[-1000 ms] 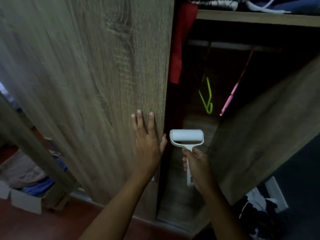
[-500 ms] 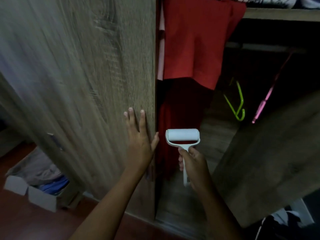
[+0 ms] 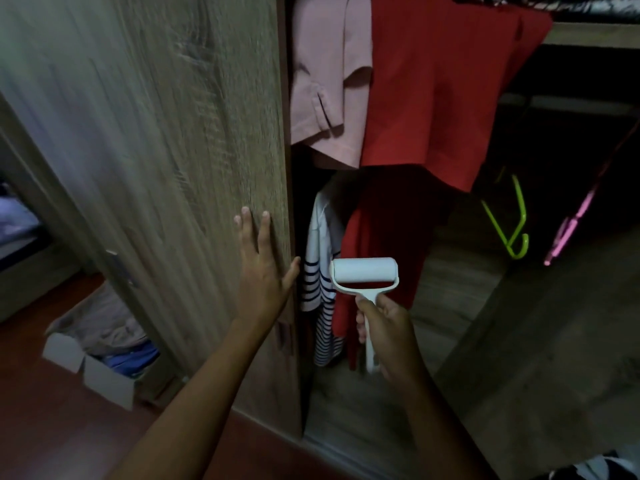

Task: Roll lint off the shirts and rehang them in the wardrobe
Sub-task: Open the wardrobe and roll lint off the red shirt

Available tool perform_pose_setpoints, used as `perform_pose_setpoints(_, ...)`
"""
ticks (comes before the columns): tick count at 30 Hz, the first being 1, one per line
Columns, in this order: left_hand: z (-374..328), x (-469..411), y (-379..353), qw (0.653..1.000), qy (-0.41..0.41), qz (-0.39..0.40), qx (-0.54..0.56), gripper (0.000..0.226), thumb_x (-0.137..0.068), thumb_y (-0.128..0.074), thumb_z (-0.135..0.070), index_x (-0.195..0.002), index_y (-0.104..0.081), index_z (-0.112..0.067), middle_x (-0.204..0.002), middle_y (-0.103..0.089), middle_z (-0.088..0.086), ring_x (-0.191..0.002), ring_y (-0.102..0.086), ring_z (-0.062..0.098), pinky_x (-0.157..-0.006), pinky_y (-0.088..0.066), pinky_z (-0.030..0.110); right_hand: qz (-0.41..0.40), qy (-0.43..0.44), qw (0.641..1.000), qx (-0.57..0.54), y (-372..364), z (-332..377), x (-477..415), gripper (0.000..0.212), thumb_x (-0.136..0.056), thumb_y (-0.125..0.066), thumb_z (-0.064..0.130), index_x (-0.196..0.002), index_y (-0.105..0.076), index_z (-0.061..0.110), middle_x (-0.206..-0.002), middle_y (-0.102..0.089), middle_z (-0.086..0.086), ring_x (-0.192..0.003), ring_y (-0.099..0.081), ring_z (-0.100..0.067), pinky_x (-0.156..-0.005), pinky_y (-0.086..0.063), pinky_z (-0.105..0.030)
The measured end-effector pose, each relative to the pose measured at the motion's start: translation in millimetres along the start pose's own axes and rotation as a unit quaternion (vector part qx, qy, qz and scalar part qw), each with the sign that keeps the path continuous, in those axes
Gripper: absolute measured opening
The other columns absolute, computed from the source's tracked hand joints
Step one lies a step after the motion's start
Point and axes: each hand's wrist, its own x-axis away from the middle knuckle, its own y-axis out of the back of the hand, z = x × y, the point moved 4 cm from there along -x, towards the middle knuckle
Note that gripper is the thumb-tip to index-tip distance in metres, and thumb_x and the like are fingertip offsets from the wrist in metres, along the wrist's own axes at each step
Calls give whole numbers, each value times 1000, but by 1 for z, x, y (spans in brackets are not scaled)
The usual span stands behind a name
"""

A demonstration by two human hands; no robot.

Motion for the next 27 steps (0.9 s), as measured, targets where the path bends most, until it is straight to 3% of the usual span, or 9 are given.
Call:
perform_pose_setpoints(4,8,-4,4,1000,19,-8,-4,94,-87,-76,-23,-159,-17,-10,-168,-1,19,-156,-1,34,-123,-1,19,5,-1,1000,-6,6,6,-2,19,-98,-59,14,-83,-58,3,-59,-50,-2,-49,-44,-11,-45,-36,-25)
perform_pose_setpoints(10,19,-10,11,998,48,-8,-46,95,-89,-73,-23,-160,-12,-9,-168,0,16,-156,-3,32,-124,-12,38,19,-7,1000,-17,21,9,-9,23,-98,-58,12,-77,-54,6,-58,-48,-2,-47,-41,-12,-44,-34,-24)
perform_pose_setpoints(18,22,-16,13,991,104,-23,-82,98,-89,-73,-15,-161,-6,-11,-169,0,12,-157,-3,23,-120,1,11,95,3,995,6,40,22,-33,24,-98,-58,17,-78,-54,6,-61,-49,-3,-49,-43,-12,-47,-36,-26)
perform_pose_setpoints(20,20,-15,11,989,110,-26,-96,99,-88,-73,-14,-161,-6,-11,-169,-2,12,-156,-4,22,-124,-3,20,115,9,993,6,47,25,-40,24,-99,-58,18,-78,-55,7,-61,-50,-3,-49,-44,-12,-48,-37,-26)
perform_pose_setpoints(24,-2,-9,6,970,155,-61,-175,91,-90,-68,-17,-160,-10,-15,-167,-13,13,-155,-14,28,-123,-23,51,127,20,992,-13,63,26,-52,21,-100,-56,20,-85,-60,5,-62,-49,-3,-47,-42,-10,-46,-35,-25)
perform_pose_setpoints(27,-43,3,-1,965,148,-140,-163,65,-95,-62,-23,-151,-31,-11,-149,-38,17,-135,-43,33,-106,-44,51,117,8,993,-31,73,20,-57,25,-102,-53,28,-97,-66,7,-60,-49,1,-46,-42,-10,-44,-34,-24)
